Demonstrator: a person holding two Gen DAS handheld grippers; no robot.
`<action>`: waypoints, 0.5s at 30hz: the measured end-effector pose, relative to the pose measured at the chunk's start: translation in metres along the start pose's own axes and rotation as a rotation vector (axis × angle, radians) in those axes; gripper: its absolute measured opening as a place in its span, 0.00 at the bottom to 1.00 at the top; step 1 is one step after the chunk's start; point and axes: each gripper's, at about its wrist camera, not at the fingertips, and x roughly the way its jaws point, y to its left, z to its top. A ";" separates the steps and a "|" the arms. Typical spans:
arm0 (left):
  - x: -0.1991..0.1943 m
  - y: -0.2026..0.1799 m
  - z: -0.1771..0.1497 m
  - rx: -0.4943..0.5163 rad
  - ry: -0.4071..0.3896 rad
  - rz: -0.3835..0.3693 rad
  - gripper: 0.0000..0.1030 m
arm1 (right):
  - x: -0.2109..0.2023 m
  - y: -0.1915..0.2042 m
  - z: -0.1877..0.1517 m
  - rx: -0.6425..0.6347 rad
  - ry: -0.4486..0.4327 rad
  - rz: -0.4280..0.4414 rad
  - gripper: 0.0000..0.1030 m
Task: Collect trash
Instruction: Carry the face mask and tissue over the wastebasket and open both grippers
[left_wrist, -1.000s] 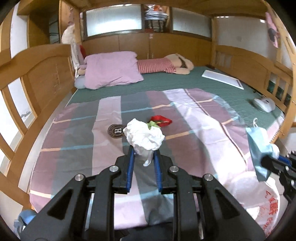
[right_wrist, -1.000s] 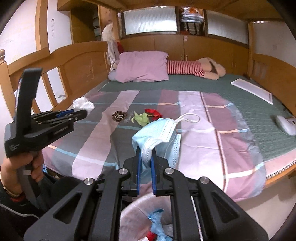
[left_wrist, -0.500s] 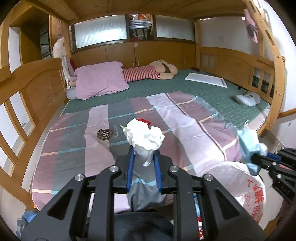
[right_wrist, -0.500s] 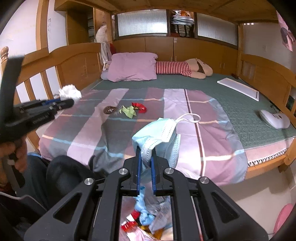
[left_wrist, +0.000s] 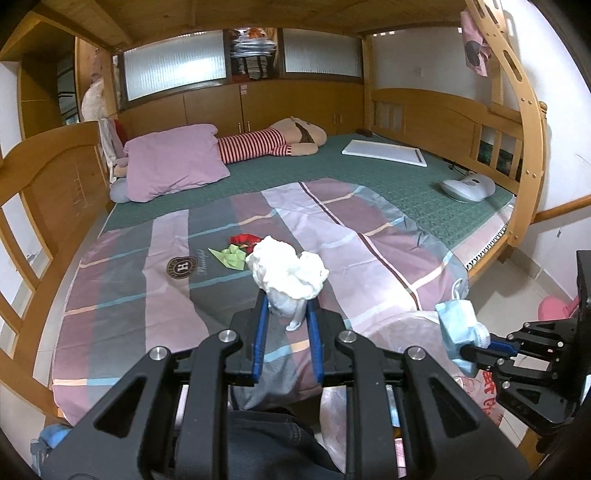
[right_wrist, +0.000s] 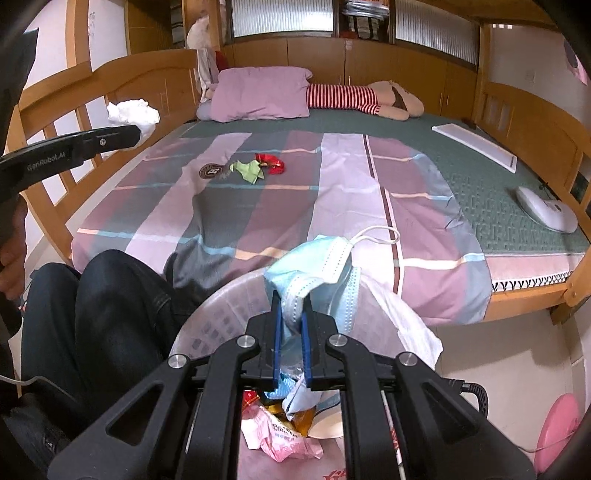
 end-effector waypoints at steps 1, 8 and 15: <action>0.001 0.000 -0.001 0.002 0.004 -0.005 0.20 | 0.001 -0.001 -0.001 0.003 0.006 0.002 0.10; 0.011 -0.004 -0.007 0.005 0.041 -0.034 0.20 | 0.014 -0.007 -0.013 0.018 0.062 0.014 0.10; 0.023 -0.010 -0.015 0.007 0.077 -0.055 0.20 | 0.026 -0.015 -0.023 0.048 0.120 0.005 0.10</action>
